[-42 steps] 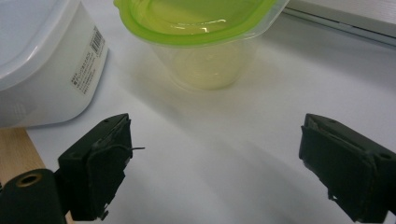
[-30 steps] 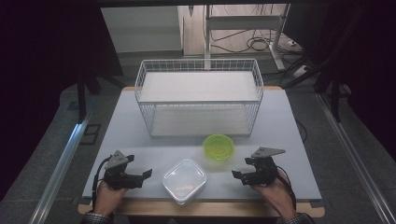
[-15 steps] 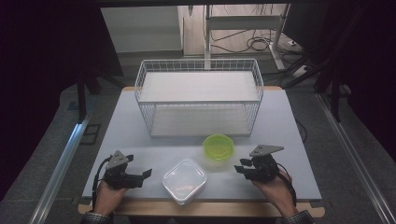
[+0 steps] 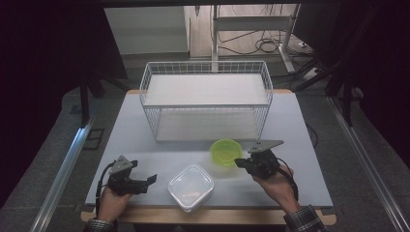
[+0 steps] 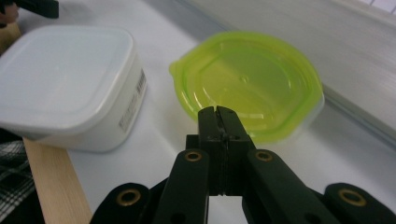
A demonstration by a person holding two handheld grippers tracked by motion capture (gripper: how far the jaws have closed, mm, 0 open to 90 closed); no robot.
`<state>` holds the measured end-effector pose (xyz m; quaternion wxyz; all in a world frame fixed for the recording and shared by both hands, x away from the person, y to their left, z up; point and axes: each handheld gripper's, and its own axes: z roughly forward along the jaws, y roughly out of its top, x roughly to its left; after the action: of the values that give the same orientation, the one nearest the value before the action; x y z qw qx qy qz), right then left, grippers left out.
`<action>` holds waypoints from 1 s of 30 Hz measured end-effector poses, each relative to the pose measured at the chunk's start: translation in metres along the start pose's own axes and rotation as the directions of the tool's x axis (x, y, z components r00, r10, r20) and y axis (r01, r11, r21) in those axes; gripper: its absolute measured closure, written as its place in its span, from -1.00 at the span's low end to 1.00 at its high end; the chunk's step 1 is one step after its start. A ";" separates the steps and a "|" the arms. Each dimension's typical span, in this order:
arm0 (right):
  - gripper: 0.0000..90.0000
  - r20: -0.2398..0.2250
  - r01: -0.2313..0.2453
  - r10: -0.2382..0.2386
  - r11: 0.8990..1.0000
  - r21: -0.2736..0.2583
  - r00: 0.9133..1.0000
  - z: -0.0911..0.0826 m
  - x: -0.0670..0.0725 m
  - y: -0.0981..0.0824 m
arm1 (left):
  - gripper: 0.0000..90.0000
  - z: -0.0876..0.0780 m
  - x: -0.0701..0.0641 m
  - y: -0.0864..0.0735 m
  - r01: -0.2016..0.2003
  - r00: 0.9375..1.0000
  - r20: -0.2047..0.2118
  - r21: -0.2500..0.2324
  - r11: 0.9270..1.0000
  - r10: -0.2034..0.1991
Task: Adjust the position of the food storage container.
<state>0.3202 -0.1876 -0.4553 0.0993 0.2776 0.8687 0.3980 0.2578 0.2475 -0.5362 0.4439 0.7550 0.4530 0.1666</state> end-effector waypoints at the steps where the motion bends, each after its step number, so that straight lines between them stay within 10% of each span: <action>1: 0.99 -0.008 -0.004 0.004 1.000 -0.004 1.000 0.002 -0.001 0.003 | -0.98 0.000 0.000 0.000 0.001 1.000 0.000 0.000 1.000 -0.001; 12: 0.98 -0.053 -0.049 0.048 0.998 -0.029 0.997 0.034 -0.005 0.035 | -0.96 0.005 -0.001 -0.001 -0.017 1.000 0.012 0.044 0.999 0.017; 30: 0.98 -0.084 0.052 -0.047 0.997 0.056 0.995 0.099 0.011 0.058 | -0.95 0.006 -0.003 -0.001 -0.034 0.999 0.019 0.059 0.998 0.033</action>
<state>0.3735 -0.0877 -0.4770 0.0650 0.2421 0.8900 0.3810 0.2597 0.2416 -0.5402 0.4226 0.7766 0.4411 0.1539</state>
